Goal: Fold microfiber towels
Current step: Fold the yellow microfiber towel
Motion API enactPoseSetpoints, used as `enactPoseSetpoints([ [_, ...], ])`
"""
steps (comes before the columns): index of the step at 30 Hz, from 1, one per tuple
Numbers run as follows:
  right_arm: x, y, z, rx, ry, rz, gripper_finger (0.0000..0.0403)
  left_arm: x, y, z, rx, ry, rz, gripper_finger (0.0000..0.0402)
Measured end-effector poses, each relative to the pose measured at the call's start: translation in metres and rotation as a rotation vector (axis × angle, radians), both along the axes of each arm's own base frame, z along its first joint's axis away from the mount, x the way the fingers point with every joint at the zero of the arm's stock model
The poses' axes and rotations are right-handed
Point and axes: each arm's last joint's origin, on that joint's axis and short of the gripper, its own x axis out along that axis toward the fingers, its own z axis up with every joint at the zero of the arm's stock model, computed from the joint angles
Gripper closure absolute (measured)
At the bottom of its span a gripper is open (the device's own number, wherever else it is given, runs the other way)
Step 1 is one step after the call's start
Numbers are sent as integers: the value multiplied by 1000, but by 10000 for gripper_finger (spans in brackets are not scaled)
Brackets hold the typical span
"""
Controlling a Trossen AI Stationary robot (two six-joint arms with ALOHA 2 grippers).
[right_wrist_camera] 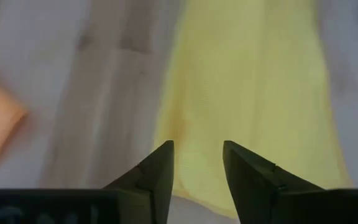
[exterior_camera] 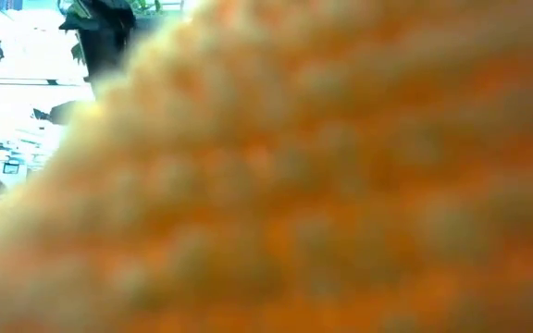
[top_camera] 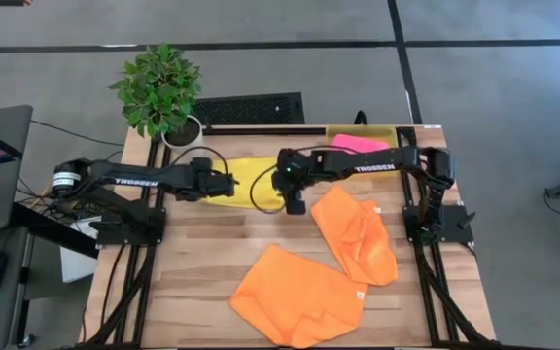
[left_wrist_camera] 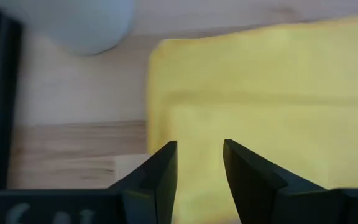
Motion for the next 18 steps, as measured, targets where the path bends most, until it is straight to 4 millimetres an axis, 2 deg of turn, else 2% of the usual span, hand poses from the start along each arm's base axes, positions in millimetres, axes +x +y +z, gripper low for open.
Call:
enactPoseSetpoints([
  [3, 1, 13, -5, -56, -2, 107, 239, 2, -9, 12, 25, -36, -59, 278],
  [6, 2, 20, -10, -98, -22, 134, 239, 1, -17, 21, 58, -86, -72, 278],
  [9, 0, 18, -18, -150, -34, 94, 239, -2, -23, 27, 80, -122, -87, 278],
  [14, 3, 9, -17, -164, -74, 60, 239, -5, -32, 33, 108, -156, -120, 278],
  [16, 9, 7, -28, -149, -73, 58, 239, -5, -35, 34, 124, -150, -145, 278],
  [18, 6, 8, -41, -99, -13, 69, 239, -5, -38, 34, 135, -141, -174, 278],
])
